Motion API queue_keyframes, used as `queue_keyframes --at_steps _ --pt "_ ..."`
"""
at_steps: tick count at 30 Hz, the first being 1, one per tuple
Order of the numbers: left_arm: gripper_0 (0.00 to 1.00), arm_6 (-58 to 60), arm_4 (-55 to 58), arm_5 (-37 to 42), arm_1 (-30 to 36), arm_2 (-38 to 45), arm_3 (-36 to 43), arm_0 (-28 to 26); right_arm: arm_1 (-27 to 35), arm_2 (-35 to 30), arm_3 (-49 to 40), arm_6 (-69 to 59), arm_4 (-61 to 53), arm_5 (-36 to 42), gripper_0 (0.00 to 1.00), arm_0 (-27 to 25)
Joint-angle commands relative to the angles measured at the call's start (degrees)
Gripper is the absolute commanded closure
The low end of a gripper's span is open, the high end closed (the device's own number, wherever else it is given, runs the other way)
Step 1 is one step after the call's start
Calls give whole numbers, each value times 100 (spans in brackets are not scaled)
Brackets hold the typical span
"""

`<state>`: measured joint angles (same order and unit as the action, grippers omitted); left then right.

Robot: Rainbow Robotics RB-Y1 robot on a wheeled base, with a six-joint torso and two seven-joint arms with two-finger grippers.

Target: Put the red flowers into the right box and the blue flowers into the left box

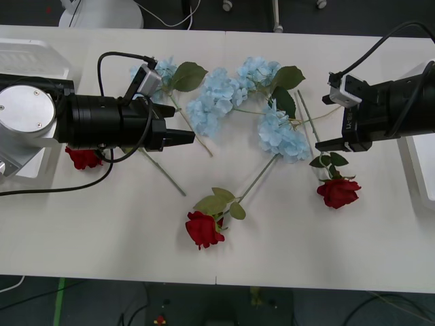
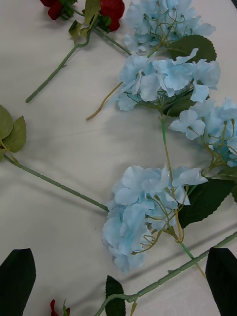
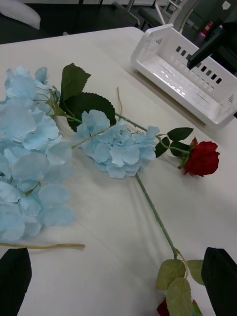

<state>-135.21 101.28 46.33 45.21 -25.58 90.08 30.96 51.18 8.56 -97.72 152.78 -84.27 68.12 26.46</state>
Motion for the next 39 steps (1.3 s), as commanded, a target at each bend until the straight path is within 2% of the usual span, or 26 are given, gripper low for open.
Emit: queue_keyframes --at_steps 1,5,8,12,14,16,17,18,22,28,29,33,35,36,38,39 --pt "0 -507 -3 43 -117 -8 88 24 76 85 165 121 25 26 0 -211" --pt "0 -480 305 34 -3 71 106 51 366 111 139 85 -98 -54 0 -123" --pt "0 -401 489 43 164 132 106 68 383 76 139 -644 -186 131 0 -27" --pt "0 504 586 166 357 422 106 68 375 76 139 -3105 -309 377 0 132" --pt "0 1093 419 315 384 633 71 60 340 76 139 -4362 -300 404 0 228" --pt "0 1902 85 596 384 985 -70 68 296 76 139 -6269 -274 368 0 369" --pt "0 2112 24 667 384 1064 -114 68 287 76 139 -6709 -239 360 0 404" --pt "0 2719 -161 843 384 1292 -246 68 216 76 139 -8071 -116 351 0 518" --pt "0 4072 -732 974 375 1556 -325 68 93 76 139 -10681 341 342 0 703" --pt "0 7175 -2016 1317 375 1846 -105 95 -126 76 139 -15339 1185 342 0 835" --pt "0 7465 -2174 1361 375 1855 -43 103 -144 85 148 -15726 1255 342 0 844" --pt "0 10585 -3642 1598 296 1855 660 103 -293 76 148 -18644 1862 465 0 870" --pt "0 10981 -3861 1642 260 1855 730 103 -320 76 139 -18908 1950 527 0 861" --pt "0 12325 -4652 1932 85 1846 994 103 -451 85 157 -19699 2266 790 0 861" --pt "0 13450 -5461 2328 -135 1837 1213 103 -645 94 271 -20323 2609 1028 0 870" --pt "0 13652 -5610 2433 -188 1837 1240 103 -689 94 315 -20437 2670 1089 0 870"
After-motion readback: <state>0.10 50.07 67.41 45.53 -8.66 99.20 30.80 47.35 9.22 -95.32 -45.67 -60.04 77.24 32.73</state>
